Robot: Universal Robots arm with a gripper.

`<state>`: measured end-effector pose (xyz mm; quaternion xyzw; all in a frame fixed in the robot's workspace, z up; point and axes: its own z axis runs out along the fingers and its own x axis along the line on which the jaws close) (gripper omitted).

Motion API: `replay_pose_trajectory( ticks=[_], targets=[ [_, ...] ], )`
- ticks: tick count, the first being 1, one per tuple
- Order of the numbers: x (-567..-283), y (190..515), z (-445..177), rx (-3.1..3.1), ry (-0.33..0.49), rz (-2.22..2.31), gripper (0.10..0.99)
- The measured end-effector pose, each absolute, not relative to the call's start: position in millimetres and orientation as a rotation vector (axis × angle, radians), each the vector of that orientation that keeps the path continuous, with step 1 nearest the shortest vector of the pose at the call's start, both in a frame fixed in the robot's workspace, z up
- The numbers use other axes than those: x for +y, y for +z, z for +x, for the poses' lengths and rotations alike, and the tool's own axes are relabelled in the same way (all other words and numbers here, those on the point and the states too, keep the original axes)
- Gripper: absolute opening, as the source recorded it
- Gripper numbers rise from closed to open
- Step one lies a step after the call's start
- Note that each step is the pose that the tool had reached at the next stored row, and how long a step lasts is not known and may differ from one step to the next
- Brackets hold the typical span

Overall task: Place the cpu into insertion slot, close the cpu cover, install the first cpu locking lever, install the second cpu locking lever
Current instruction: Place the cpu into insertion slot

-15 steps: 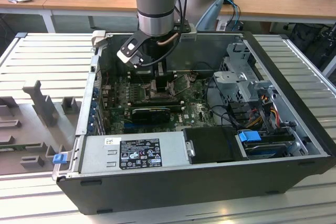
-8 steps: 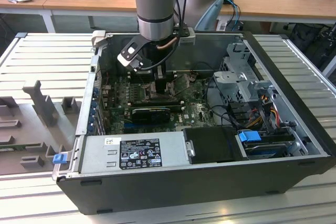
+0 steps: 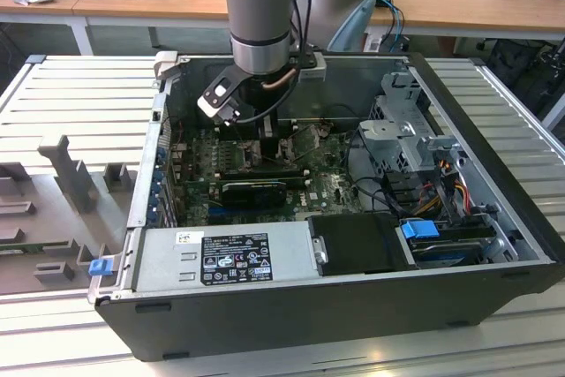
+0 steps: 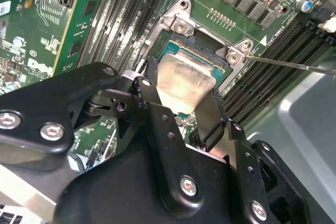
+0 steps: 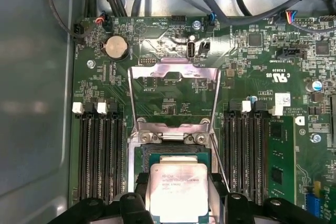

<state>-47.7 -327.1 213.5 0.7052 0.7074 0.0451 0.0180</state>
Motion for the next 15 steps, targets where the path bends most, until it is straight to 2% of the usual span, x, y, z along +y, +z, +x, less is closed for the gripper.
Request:
replay_pose_trajectory(
  ticks=[15],
  targets=[
    [-323.8, 205.6, -46.6, 2.186, 0.136, 2.205, 0.525]
  ],
)
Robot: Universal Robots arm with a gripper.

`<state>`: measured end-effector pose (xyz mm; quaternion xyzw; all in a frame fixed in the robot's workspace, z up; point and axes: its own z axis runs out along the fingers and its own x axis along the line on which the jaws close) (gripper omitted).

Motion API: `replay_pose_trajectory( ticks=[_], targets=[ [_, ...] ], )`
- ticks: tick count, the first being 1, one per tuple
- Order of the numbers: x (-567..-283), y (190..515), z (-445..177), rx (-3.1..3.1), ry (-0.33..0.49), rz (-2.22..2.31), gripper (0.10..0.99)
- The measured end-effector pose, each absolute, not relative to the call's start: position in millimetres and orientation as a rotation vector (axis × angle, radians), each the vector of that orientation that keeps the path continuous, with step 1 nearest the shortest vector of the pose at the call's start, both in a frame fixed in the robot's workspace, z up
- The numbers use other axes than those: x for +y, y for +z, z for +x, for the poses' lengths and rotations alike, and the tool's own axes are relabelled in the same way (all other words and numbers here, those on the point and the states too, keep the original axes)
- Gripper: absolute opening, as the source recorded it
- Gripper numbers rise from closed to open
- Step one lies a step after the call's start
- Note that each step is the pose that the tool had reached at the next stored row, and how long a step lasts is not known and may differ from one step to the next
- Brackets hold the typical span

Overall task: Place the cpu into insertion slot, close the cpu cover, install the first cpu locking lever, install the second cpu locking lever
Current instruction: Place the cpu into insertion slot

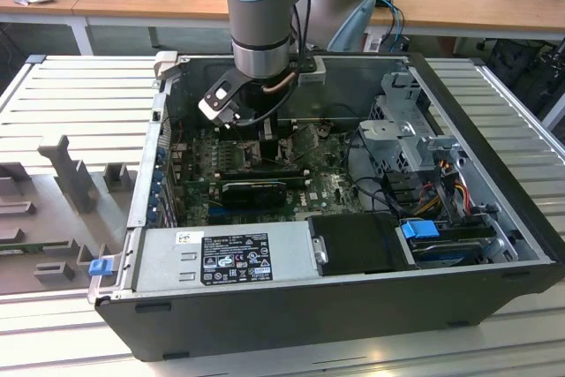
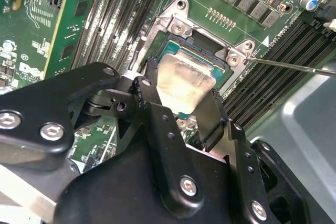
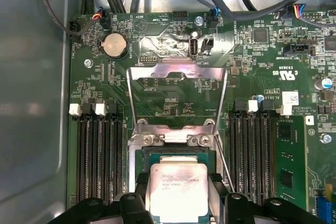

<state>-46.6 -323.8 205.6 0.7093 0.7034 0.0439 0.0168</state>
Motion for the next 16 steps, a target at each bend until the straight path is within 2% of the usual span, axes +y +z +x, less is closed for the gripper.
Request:
replay_pose_trajectory(
  ticks=[12, 14, 15, 16],
  targets=[
    [-322.4, 201.6, -46.5, 2.188, 0.133, 2.206, 0.525],
    [-322.4, 201.6, -46.3, 2.188, 0.133, 2.207, 0.541],
    [-322.4, 201.6, -46.2, 2.188, 0.133, 2.207, 0.604],
    [-322.4, 201.5, -46.2, 2.187, 0.134, 2.208, 0.604]
  ],
)
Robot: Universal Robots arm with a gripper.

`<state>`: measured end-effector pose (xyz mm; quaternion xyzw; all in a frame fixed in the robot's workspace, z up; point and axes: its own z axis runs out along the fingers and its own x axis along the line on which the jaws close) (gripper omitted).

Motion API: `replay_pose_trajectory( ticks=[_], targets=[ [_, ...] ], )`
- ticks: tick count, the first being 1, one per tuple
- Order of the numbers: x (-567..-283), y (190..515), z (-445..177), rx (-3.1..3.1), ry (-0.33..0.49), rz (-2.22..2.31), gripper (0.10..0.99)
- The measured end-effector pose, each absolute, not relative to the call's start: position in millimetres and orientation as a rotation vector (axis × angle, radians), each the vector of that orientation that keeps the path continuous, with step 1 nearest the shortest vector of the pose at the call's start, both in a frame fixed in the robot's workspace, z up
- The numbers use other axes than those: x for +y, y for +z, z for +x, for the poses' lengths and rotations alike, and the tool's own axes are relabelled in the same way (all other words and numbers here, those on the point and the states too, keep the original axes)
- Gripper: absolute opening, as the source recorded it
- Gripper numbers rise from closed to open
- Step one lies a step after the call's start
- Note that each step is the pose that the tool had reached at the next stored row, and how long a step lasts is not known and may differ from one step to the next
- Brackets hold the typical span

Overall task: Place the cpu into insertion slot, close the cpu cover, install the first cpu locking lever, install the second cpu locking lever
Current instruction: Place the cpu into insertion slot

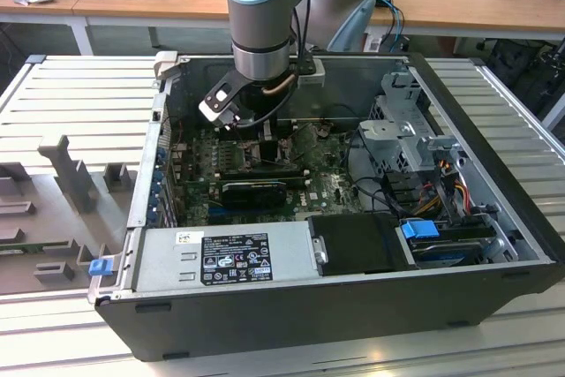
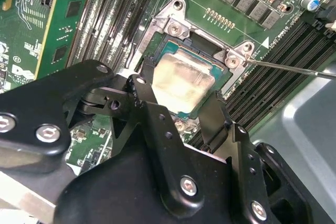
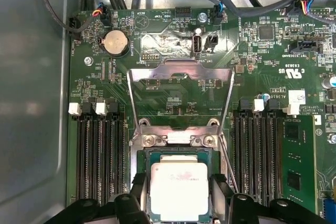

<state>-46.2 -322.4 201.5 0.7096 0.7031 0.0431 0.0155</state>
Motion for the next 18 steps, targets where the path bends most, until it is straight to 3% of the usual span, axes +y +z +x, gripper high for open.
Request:
replay_pose_trajectory(
  ticks=[6, 8, 9, 15, 18],
  targets=[
    [-322.4, 211.3, -46.2, 2.187, 0.135, 2.209, 0.604],
    [-322.4, 212.3, -46.2, 2.186, 0.135, 2.209, 0.459],
    [-322.4, 212.7, -46.2, 2.186, 0.135, 2.210, 0.459],
    [-322.4, 217.1, -46.1, 2.186, 0.134, 2.210, 0.106],
    [-322.4, 217.9, -46.1, 2.186, 0.134, 2.210, 0.106]
  ],
)
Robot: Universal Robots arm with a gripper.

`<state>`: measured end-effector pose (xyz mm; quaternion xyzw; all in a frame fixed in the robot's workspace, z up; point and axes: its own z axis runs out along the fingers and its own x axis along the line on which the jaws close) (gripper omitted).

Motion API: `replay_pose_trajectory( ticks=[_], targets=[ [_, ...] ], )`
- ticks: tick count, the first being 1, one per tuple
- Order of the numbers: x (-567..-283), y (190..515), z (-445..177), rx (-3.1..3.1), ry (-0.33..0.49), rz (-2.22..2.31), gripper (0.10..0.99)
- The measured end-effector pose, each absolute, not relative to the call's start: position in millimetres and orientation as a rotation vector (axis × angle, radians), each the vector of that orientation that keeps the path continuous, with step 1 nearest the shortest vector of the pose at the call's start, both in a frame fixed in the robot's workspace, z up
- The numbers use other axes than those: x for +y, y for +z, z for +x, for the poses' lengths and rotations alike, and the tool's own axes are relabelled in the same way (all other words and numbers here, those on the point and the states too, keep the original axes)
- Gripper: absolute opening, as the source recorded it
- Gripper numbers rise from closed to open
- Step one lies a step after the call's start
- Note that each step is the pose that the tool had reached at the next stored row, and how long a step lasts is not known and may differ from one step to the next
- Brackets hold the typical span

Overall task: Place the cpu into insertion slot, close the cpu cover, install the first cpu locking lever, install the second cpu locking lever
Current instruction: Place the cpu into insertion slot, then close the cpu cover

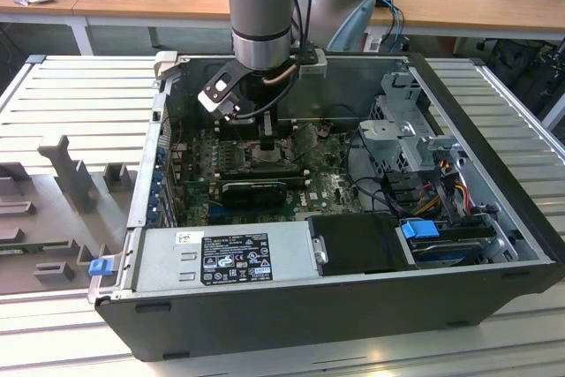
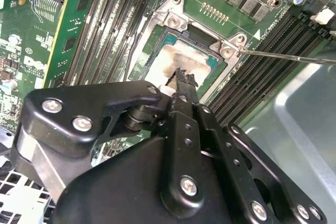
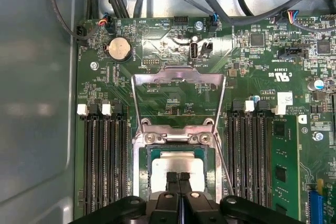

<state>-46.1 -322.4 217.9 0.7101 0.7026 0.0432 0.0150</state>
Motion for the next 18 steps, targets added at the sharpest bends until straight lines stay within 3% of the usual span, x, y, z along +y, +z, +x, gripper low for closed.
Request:
replay_pose_trajectory(
  ticks=[18],
  targets=[
    [-324.7, 222.2, -42.0, 2.194, 0.151, 2.219, 0.106]
  ],
)
